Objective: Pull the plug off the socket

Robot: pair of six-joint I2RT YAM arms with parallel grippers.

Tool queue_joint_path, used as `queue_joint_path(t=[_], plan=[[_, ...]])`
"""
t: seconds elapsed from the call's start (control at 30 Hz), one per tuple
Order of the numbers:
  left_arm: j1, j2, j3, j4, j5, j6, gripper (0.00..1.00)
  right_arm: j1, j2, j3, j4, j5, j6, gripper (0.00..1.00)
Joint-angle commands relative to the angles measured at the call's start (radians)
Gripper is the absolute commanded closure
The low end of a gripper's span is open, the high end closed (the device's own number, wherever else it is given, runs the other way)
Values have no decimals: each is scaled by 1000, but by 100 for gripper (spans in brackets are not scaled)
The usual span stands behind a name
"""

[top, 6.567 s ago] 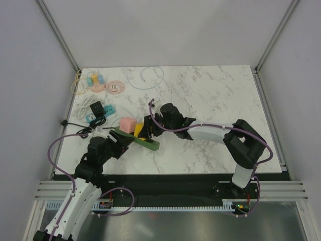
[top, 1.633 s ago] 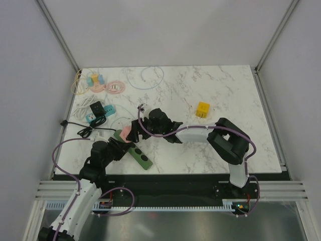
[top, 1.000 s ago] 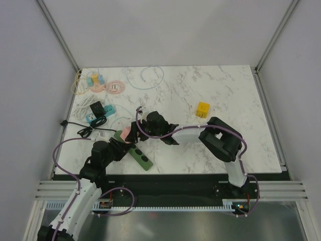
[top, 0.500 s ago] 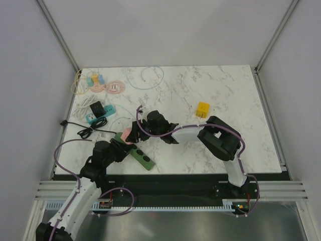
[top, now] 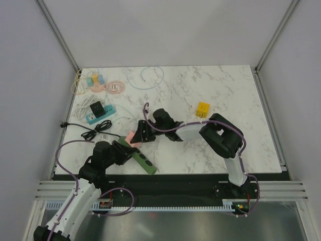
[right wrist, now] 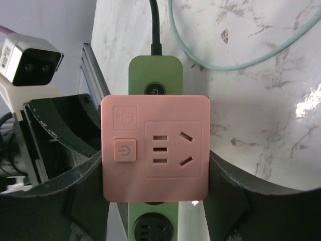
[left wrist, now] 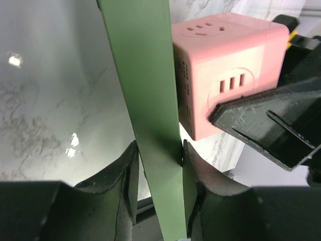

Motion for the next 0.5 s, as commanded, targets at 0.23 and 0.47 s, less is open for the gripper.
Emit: queue_joint_path(t=[0.23, 0.47], plan=[[-25, 70, 59, -241, 97, 37, 98, 40, -148, 188, -372, 577, -522, 100], [-25, 44, 50, -239, 102, 36, 98, -94, -165, 88, -131, 177, -237, 100]])
